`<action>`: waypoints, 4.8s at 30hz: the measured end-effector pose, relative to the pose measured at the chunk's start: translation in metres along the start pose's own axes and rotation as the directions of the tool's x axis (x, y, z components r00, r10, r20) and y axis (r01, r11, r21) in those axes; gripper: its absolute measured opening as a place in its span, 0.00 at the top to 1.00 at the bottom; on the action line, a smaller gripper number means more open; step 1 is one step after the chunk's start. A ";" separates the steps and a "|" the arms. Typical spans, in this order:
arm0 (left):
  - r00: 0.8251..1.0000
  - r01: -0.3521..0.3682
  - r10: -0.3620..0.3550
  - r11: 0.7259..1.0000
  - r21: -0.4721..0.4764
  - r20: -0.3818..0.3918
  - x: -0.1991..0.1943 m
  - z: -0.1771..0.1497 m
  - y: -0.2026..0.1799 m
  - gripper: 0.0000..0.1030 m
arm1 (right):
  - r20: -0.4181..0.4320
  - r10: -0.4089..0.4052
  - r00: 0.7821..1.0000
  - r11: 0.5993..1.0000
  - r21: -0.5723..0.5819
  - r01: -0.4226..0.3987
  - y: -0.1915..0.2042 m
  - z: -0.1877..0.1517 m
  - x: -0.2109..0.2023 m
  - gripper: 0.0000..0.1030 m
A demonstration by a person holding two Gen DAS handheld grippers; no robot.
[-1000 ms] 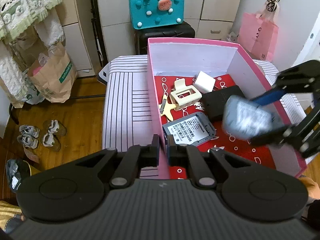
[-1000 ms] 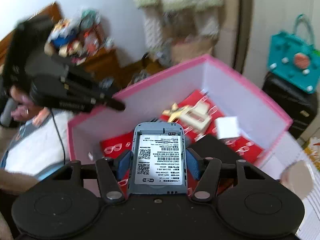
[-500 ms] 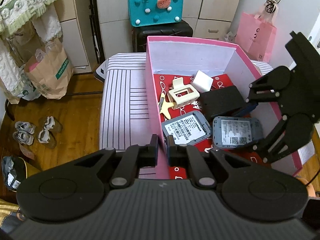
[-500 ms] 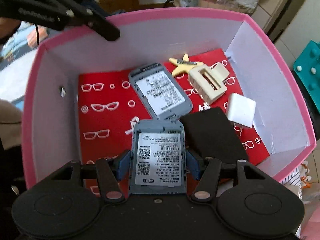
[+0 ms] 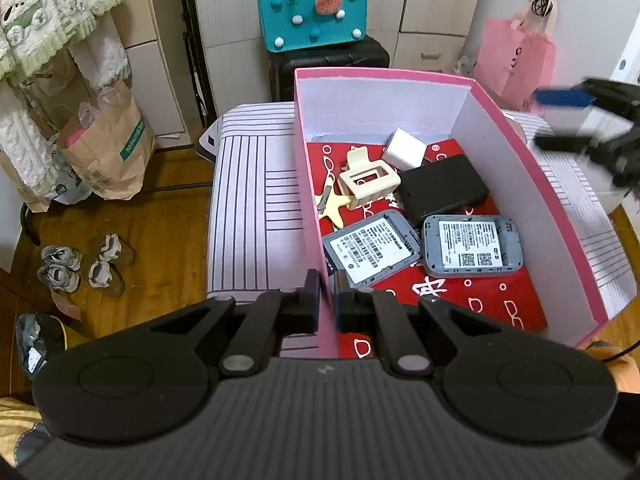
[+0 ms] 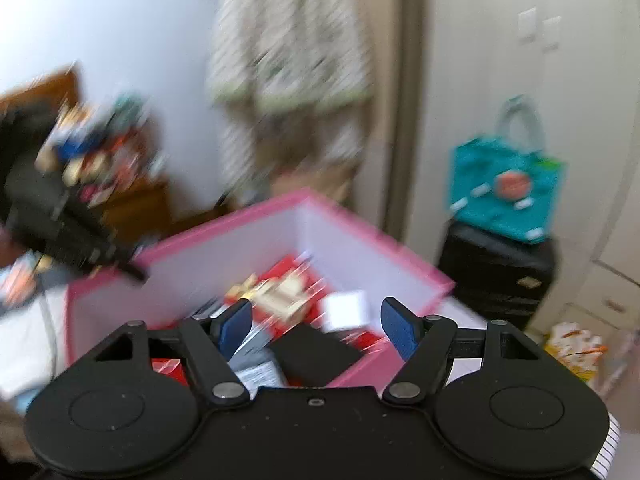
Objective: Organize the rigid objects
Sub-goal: 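Move the open right gripper back over the keys and starfish, then grasp the purple starfish with the right gripper, then carry the purple starfish into the pink box and release it, then grasp the white rounded-square case with the right gripper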
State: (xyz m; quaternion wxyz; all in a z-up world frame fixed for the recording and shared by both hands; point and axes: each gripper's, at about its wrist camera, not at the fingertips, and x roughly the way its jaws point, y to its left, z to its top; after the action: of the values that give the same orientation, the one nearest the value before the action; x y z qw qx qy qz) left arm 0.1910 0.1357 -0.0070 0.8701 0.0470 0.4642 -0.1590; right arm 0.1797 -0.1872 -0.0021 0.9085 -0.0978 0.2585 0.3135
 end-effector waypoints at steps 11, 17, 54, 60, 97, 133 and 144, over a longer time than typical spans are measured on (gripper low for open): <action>0.991 -0.071 0.069 0.997 -0.011 -0.111 0.008 0.035 -0.010 0.94 | -0.026 -0.007 1.000 0.971 0.239 0.013 -0.050 -0.048 -0.027 0.27; 0.986 -0.115 0.113 0.993 -0.003 -0.121 0.024 0.044 -0.016 0.93 | -0.056 -0.024 0.998 0.985 0.170 0.033 -0.047 -0.076 -0.032 0.27; 0.987 -0.156 0.156 0.988 -0.011 0.031 0.036 0.046 -0.014 0.98 | -0.234 -0.148 0.961 0.960 0.199 0.196 -0.092 -0.119 0.028 0.64; 0.989 -0.136 0.138 0.990 -0.031 0.055 0.034 0.043 -0.010 0.98 | -0.241 -0.129 0.962 0.959 0.216 0.182 -0.091 -0.115 0.022 0.64; 0.997 -0.071 0.072 0.997 -0.030 0.033 0.029 0.030 -0.002 0.96 | -0.205 0.256 0.945 0.947 0.250 -0.202 0.008 0.047 0.097 0.63; 0.999 -0.042 0.042 0.998 -0.037 0.002 0.021 0.030 -0.001 0.95 | -0.124 -0.013 0.992 0.974 0.223 0.041 -0.031 -0.006 -0.032 0.56; 0.997 -0.082 0.082 0.995 -0.047 0.005 0.023 0.026 -0.008 0.95 | -0.163 -0.185 0.969 0.958 0.191 0.215 -0.077 -0.079 -0.036 0.51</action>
State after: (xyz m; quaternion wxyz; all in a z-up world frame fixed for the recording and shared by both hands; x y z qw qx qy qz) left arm 0.2214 0.1165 -0.0105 0.8784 0.0450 0.4624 -0.1122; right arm 0.1713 -0.2928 -0.0483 0.9198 -0.0507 0.3430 0.1836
